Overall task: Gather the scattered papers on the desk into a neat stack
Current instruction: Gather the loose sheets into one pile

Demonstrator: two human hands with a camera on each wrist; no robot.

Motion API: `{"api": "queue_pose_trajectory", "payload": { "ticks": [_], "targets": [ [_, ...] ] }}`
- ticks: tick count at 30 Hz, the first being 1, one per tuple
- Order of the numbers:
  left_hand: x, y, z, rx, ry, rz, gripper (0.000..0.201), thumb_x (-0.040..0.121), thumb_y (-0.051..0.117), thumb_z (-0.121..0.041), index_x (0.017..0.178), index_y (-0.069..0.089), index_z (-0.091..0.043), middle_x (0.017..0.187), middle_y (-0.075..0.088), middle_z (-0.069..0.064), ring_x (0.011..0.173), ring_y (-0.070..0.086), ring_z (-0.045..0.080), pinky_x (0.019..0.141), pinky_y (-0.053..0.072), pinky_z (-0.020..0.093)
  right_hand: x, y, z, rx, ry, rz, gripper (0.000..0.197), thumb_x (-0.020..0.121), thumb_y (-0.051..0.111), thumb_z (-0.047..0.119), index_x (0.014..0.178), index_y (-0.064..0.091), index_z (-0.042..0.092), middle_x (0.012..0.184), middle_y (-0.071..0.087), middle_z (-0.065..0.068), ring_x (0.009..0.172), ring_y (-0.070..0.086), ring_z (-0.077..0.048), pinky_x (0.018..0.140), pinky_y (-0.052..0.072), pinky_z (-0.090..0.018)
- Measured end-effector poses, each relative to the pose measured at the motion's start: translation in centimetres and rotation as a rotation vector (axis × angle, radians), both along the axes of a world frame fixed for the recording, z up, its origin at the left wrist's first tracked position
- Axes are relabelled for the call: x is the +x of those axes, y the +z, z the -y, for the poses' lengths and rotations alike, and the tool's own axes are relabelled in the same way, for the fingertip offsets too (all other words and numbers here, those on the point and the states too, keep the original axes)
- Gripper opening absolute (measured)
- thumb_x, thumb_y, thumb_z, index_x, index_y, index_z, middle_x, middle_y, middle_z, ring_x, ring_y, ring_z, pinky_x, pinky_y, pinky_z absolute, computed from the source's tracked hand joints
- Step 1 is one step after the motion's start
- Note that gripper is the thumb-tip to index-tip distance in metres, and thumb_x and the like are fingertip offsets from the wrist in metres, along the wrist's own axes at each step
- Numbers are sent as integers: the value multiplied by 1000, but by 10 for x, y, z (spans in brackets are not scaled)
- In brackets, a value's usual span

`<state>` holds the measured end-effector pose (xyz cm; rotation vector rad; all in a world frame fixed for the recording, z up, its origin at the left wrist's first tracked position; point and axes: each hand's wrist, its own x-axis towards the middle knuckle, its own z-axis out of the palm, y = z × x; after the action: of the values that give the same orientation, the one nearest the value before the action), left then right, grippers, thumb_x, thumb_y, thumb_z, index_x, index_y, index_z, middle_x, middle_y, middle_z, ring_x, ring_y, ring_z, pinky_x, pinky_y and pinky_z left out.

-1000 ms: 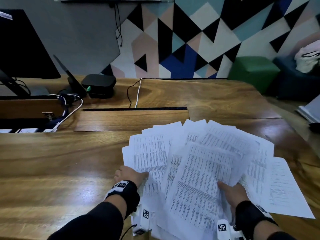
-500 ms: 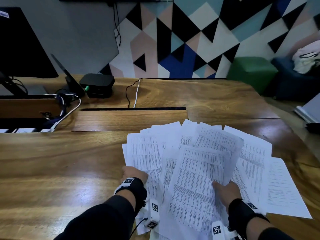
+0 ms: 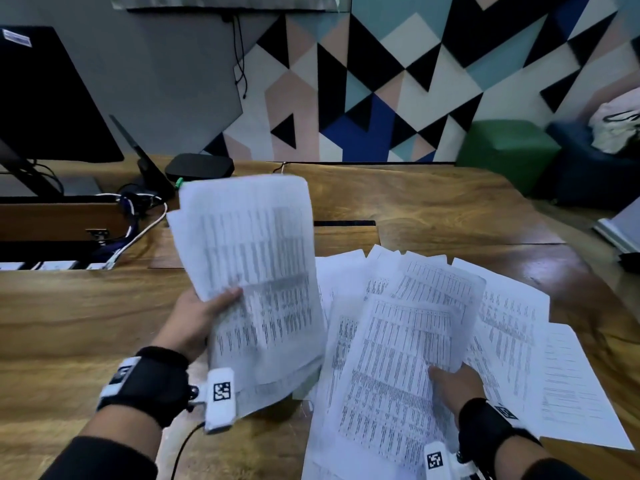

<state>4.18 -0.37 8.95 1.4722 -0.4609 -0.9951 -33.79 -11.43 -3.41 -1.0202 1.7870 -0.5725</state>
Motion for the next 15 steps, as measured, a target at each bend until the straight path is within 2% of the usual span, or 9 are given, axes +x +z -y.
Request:
{"api": "queue_pose_trajectory", "payload": {
  "ticks": [3, 5, 7, 9, 12, 14, 15],
  "targets": [
    [2, 7, 4, -146, -60, -361, 32, 83, 59, -8, 114, 66, -3, 106, 76, 19, 92, 74, 32, 83, 59, 51, 5, 6, -1, 13, 15, 17, 14, 86, 62, 4, 74, 55, 1, 69, 56, -13, 61, 52, -26, 60, 43, -31],
    [-17, -1, 14, -79, -125, -430, 34, 82, 59, -6, 115, 66, 1, 101, 76, 21, 84, 76, 32, 76, 61, 49, 9, 7, -3, 14, 18, 19, 9, 84, 62, 3, 79, 57, -3, 68, 57, -13, 60, 51, -25, 58, 44, -29],
    [-44, -20, 24, 47, -172, -334, 32, 82, 62, 3, 114, 65, 5, 95, 77, 21, 75, 76, 30, 66, 63, 42, 12, 7, -6, 41, 2, 59, 12, 82, 61, 1, 86, 58, -10, 72, 57, -14, 61, 52, -24, 56, 45, -26],
    [-72, -44, 32, 191, -189, -170, 28, 81, 67, 8, 109, 68, 4, 88, 78, 17, 71, 76, 26, 62, 62, 36, 13, 5, -7, 65, 8, 95, 24, 80, 60, 2, 96, 58, -16, 77, 60, -13, 67, 56, -25, 64, 45, -28],
    [-99, -92, 39, 385, -260, 159, 27, 76, 75, -4, 103, 71, -8, 96, 78, 12, 83, 75, 26, 80, 61, 42, 12, 10, -6, 102, 65, 92, 34, 81, 62, 0, 107, 55, -21, 82, 63, -18, 75, 58, -29, 73, 45, -34],
    [-108, -115, 43, 478, -313, 341, 30, 75, 74, -9, 104, 67, -8, 105, 75, 13, 93, 71, 27, 86, 58, 42, 10, 17, -5, 117, 68, 118, 34, 82, 60, -3, 111, 55, -20, 100, 68, -31, 85, 63, -36, 81, 48, -39],
    [-112, -119, 43, 511, -330, 411, 27, 77, 72, -11, 103, 64, -9, 108, 72, 11, 97, 69, 27, 87, 57, 40, 10, 21, -5, 121, 65, 133, 33, 83, 59, -4, 112, 56, -19, 112, 64, -34, 91, 64, -38, 85, 48, -40]
  ]
}}
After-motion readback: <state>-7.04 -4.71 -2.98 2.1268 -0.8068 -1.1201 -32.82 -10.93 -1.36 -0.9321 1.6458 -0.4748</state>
